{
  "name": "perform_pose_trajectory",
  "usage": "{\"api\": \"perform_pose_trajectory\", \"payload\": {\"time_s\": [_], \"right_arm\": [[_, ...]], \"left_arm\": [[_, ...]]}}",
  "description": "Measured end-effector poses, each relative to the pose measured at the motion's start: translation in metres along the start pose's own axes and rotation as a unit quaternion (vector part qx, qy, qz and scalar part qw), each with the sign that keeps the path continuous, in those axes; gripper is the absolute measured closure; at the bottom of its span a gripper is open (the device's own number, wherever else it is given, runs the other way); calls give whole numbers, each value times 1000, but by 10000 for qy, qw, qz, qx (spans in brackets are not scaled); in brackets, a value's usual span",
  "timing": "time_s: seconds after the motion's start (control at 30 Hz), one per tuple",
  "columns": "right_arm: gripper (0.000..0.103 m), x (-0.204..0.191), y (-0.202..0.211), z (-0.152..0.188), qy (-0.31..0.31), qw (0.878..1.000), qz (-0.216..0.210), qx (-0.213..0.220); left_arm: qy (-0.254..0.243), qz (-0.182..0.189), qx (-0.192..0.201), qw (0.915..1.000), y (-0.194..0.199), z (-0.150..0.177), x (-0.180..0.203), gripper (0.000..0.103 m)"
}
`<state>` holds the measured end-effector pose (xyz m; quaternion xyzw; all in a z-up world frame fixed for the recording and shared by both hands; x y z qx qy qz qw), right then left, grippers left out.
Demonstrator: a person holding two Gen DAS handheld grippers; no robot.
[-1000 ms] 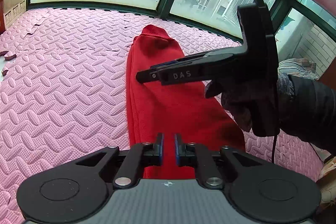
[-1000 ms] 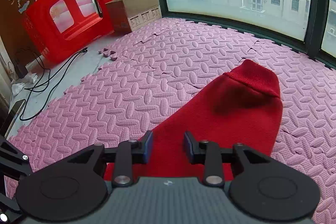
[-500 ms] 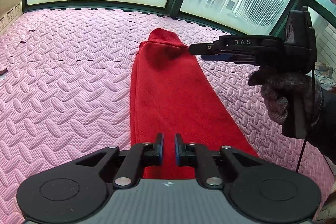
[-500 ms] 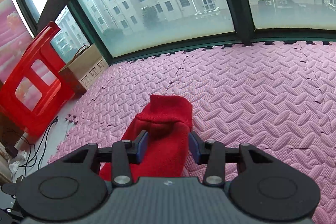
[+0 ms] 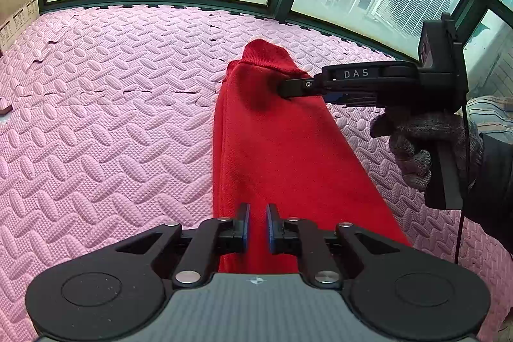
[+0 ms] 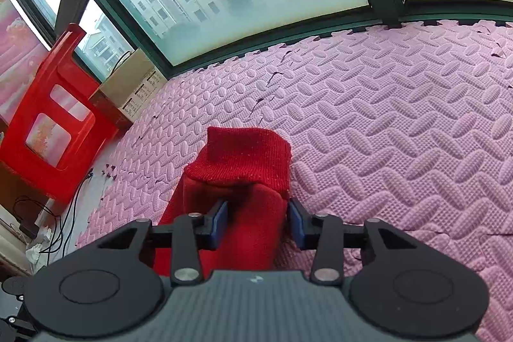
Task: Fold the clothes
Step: 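Lift the cuff end with the right gripper and fold it toward the left gripper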
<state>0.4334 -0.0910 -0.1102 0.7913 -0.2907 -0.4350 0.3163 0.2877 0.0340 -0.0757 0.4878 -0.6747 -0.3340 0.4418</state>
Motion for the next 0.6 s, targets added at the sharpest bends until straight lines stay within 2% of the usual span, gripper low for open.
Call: {"api": "perform_pose_trajectory", "payload": {"time_s": [0.13,0.23,0.4,0.47,0.5,0.53,0.6], "right_arm": [[67,-1,-1,-1,20,10000,-62,1],[75,-3,-1,-1,35,9999,-108,2],[82,-4,-2,-2,59,9998,-186,3],[81,-4,-3,-2,93,9998,-154,-18],[79,-4,-4,-2,108,9998,-133,-26],[71,-3,-6,-3,120,9999,-115,-37],[69,-3,-7,-3,118,9998,-152,-20]], "left_arm": [[-91,262,54,9996,4,-6,16,88],[-276,435,4,9987,2,-4,36,88],[-471,488,-81,9977,-7,-3,52,88],[-518,497,-99,9974,-10,-3,56,88],[-541,502,-107,9972,-12,-3,58,88],[-564,507,-116,9971,-14,-3,59,88],[-611,516,-134,9967,-17,-4,63,88]]}}
Point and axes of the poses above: each gripper's, at about its wrist camera, not at the fingertips, and y roughly against the way its jaws point, x to its right, z to its underside, the point moved 8 cm from there along -y, roughly the way its jaws point, and after that the axes turned 14 degrees about -x, right-handed, at the moved point
